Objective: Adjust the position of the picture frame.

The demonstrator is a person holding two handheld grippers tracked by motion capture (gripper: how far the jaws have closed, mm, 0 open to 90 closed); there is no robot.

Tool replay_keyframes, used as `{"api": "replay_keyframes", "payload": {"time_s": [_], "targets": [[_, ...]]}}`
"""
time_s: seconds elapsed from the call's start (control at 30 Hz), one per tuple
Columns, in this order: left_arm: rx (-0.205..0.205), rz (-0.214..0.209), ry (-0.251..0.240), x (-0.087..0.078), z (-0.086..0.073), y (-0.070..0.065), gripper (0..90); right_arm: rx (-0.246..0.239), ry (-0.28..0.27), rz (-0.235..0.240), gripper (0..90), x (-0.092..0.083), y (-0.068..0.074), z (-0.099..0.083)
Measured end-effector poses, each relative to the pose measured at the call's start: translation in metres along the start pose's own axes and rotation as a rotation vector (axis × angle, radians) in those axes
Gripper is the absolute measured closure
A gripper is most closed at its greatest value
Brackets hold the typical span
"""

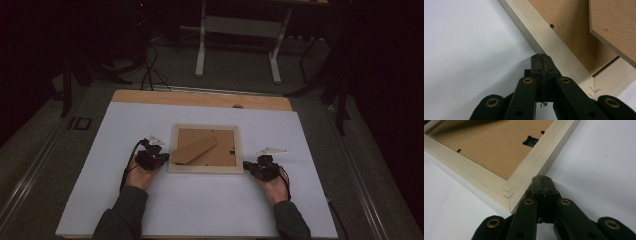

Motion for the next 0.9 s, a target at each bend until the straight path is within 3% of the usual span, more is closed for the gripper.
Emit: {"api": "replay_keyframes", "payload": {"time_s": [0.9], "targets": [[-0.006,0.021,0.002,-0.006,-0.0053,-0.0022,90.0,-0.011,-0.005,-0.006,90.0,0.0042,0.0013,0.0028]]}}
Point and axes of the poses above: each handheld gripper's, and its own axes: x roughly forward along the jaws, z roughly out of its top, y roughly to its left, the point moved 8 cm from there along x, roughly forward along the jaws, and after that the axes turned 6 degrees about -y, right-handed, at the moved point
